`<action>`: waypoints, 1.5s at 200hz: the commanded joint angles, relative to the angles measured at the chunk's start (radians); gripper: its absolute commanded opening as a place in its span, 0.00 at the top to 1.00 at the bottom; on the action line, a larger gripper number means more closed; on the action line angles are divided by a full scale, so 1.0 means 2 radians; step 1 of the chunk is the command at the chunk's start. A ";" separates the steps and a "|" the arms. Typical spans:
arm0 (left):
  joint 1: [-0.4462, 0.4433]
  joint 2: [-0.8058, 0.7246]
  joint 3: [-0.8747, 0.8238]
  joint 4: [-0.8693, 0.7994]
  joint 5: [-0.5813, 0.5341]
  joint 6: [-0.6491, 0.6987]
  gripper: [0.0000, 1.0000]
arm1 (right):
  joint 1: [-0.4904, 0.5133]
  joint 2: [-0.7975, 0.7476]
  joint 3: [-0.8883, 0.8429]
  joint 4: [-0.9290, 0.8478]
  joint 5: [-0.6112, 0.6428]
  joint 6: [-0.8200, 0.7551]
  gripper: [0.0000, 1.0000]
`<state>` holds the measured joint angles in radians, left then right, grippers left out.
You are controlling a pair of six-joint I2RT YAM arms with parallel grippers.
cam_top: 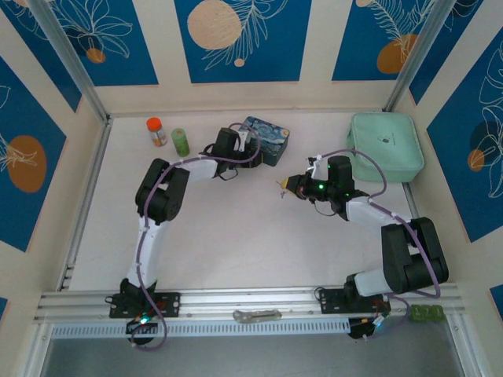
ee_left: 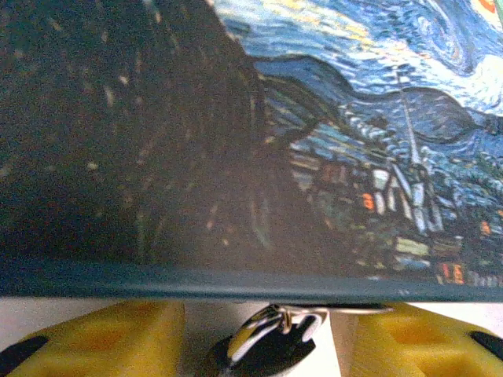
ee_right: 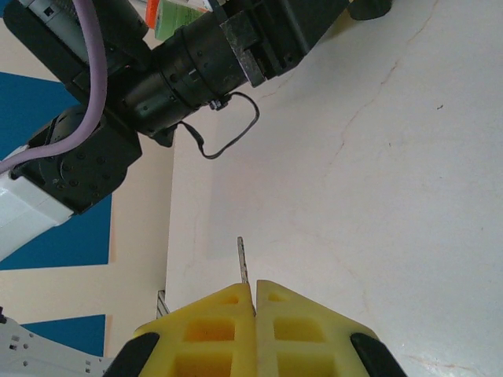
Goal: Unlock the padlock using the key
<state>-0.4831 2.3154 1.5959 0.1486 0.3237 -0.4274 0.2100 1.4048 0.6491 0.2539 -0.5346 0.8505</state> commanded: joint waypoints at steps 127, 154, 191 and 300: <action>-0.007 0.018 -0.007 0.020 0.040 -0.038 0.73 | 0.002 0.002 0.005 0.013 -0.001 0.012 1.00; -0.007 0.015 -0.013 0.035 0.048 -0.055 0.86 | 0.001 -0.003 0.005 0.005 0.001 0.006 1.00; -0.006 -0.002 -0.023 0.052 0.066 -0.098 1.00 | -0.014 -0.010 0.003 -0.019 0.004 -0.017 1.00; -0.009 -0.052 -0.136 0.360 0.165 -0.463 1.00 | -0.028 0.085 -0.024 0.146 -0.039 0.083 1.00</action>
<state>-0.4889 2.2520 1.3663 0.5720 0.5953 -1.1202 0.1520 1.5299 0.6205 0.4061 -0.5728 0.9222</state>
